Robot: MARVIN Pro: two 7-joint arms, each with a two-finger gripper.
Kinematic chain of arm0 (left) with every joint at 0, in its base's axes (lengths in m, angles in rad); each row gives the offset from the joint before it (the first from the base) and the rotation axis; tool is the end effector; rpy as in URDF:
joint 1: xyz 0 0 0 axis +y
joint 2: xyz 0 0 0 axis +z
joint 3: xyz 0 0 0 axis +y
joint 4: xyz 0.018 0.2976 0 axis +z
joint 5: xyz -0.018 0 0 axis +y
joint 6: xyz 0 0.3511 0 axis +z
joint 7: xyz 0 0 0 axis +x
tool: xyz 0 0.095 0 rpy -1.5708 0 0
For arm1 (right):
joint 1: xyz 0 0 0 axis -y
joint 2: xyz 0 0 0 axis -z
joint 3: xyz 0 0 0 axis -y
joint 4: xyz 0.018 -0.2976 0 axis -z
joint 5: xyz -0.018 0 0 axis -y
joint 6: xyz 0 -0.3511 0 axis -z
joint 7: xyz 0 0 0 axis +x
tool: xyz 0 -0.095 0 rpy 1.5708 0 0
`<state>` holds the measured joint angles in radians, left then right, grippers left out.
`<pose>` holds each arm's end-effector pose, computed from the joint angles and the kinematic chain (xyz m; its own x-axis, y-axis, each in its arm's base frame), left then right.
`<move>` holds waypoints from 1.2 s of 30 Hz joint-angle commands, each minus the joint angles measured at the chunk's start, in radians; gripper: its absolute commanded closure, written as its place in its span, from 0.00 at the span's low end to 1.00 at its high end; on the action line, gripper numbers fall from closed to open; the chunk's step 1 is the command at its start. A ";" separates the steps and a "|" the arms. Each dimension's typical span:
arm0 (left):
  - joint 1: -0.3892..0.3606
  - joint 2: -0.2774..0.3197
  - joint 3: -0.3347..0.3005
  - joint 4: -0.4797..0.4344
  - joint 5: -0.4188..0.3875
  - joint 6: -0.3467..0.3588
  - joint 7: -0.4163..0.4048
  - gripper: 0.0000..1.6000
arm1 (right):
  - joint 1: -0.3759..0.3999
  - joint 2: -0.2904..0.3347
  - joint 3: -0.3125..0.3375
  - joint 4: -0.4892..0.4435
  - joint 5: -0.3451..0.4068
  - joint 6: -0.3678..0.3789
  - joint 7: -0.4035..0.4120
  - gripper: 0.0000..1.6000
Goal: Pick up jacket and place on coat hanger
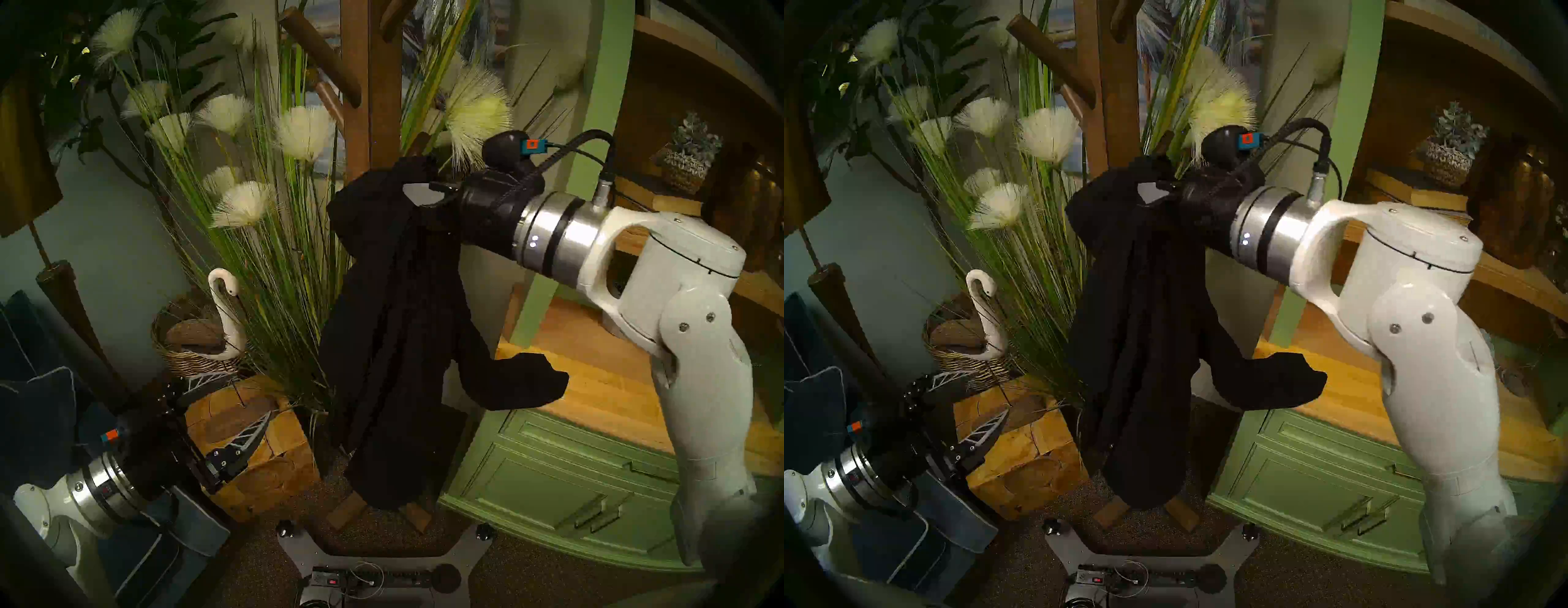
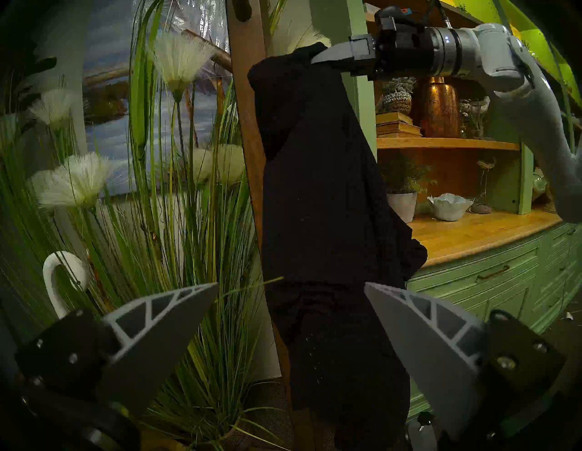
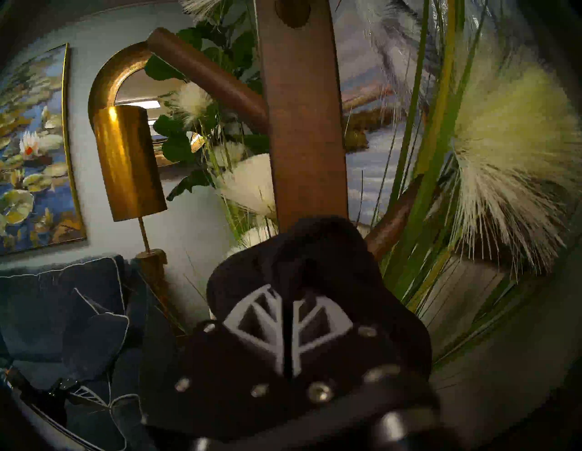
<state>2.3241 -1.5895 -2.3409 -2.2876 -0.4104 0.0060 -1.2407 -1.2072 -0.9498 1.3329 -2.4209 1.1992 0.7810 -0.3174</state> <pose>0.1713 0.1450 -0.2101 -0.0385 -0.1168 0.9924 -0.6158 -0.7794 -0.1157 0.3369 0.0861 0.0215 0.0696 -0.0644 0.9955 0.6516 -0.7527 -0.0942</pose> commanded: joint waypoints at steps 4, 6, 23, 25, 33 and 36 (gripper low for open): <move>-0.008 -0.001 -0.001 -0.017 -0.008 0.000 -0.002 0.00 | 0.146 -0.124 -0.080 0.093 -0.113 -0.037 -0.158 1.00; -0.009 -0.002 -0.002 -0.018 -0.009 0.000 -0.002 0.00 | 0.147 -0.146 -0.096 0.109 -0.137 -0.037 -0.189 0.84; -0.014 -0.012 -0.009 -0.025 -0.013 0.010 -0.010 0.00 | 0.189 -0.256 -0.157 0.145 -0.222 0.026 -0.447 0.00; -0.015 -0.013 -0.009 -0.025 -0.013 0.011 -0.011 0.00 | 0.186 -0.264 -0.158 0.133 -0.222 0.036 -0.466 0.03; -0.018 -0.017 -0.011 -0.026 -0.012 0.015 -0.015 0.00 | 0.159 -0.281 -0.151 0.096 -0.192 0.081 -0.534 0.08; -0.019 -0.018 -0.012 -0.026 -0.012 0.016 -0.016 0.00 | 0.138 -0.277 -0.140 0.087 -0.184 0.085 -0.543 0.10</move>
<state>2.3122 -1.6064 -2.3518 -2.2904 -0.4079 0.0202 -1.2555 -1.0599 -1.2140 1.1623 -2.2869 1.0034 0.8582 -0.8287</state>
